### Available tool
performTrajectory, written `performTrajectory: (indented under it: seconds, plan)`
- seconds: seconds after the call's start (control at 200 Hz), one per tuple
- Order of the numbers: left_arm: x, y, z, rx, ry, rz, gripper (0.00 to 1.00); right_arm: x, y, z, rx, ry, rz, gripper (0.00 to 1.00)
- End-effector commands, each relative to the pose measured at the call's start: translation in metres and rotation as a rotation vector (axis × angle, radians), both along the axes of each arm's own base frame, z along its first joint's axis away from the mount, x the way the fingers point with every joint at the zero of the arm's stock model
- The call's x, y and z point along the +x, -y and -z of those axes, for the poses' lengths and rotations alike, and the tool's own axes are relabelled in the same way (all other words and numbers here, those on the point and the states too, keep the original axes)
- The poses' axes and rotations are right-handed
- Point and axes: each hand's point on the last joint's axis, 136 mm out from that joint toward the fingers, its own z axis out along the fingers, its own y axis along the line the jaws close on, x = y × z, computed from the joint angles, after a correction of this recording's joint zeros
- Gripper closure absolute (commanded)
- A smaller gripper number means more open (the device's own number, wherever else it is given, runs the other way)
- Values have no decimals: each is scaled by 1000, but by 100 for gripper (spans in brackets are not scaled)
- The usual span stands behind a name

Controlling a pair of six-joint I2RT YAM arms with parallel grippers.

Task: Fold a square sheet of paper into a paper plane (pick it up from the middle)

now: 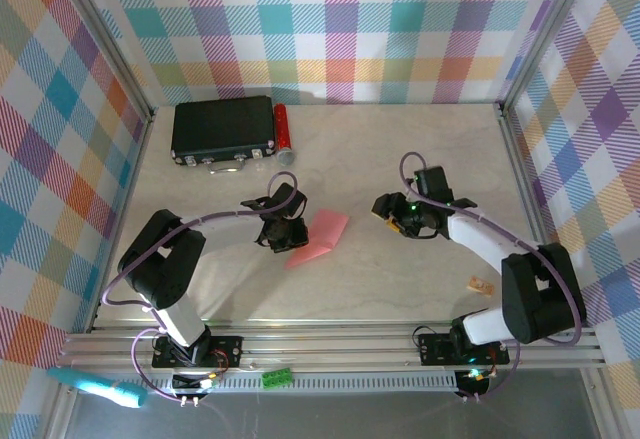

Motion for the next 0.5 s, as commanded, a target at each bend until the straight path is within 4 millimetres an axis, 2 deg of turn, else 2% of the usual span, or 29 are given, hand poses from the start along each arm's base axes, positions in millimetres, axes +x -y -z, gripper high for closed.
performTrajectory:
  seconds: [0.0,0.26,0.495]
  plan:
    - [2,-5,8,11,-18,-30,85,-16,-21,9,58,-65,-50,41]
    - [-3,-8,15,23,-39,-28,86,-44,-64,27,107,-153,-143,42]
    - [-5,-8,17,23,-44,-30,86,-55,-96,38,143,-181,-207,47]
